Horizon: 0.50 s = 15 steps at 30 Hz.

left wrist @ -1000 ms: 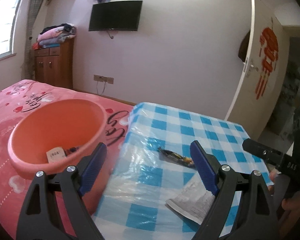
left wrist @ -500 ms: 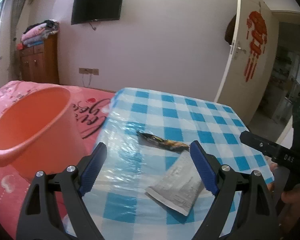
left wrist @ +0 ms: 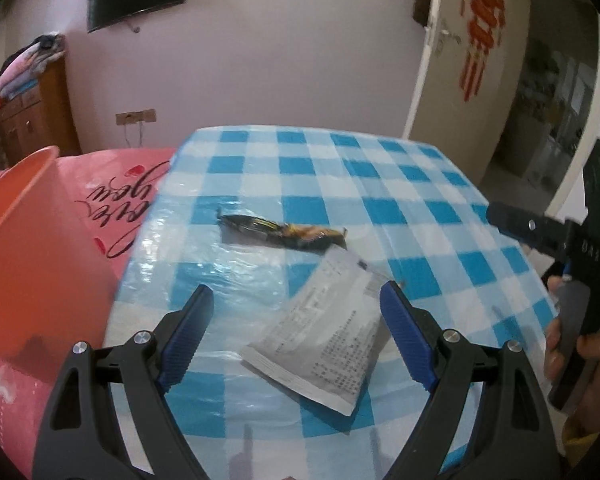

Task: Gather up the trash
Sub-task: 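Grasp the white paper packet with the left tool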

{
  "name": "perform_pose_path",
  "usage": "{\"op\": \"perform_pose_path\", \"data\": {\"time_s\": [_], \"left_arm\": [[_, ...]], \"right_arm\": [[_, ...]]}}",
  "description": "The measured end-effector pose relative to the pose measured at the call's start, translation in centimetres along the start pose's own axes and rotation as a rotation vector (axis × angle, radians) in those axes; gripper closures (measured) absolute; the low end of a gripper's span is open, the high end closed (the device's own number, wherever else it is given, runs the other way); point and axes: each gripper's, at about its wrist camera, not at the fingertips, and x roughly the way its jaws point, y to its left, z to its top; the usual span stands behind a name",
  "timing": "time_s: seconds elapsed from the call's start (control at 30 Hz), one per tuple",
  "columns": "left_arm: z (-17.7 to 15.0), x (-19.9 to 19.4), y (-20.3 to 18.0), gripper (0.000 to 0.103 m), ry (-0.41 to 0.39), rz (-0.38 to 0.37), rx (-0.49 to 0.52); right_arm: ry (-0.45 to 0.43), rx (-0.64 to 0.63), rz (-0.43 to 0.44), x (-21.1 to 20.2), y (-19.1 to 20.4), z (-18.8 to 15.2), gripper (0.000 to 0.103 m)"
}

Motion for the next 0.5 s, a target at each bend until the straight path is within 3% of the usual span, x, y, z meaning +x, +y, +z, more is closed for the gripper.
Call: {"op": "perform_pose_path", "data": {"time_s": [0.3,0.5], "left_arm": [[-0.8,4.4,-4.0,0.018,0.155,-0.212,0.179],[-0.1,7.7,-3.7,0.017,0.240,-0.225,0.192]], "right_arm": [[0.063,0.006,-0.034,1.1,-2.3,-0.6,0.005],[0.087,-0.037,-0.054,2.0,-2.5,-1.0,0.005]]}}
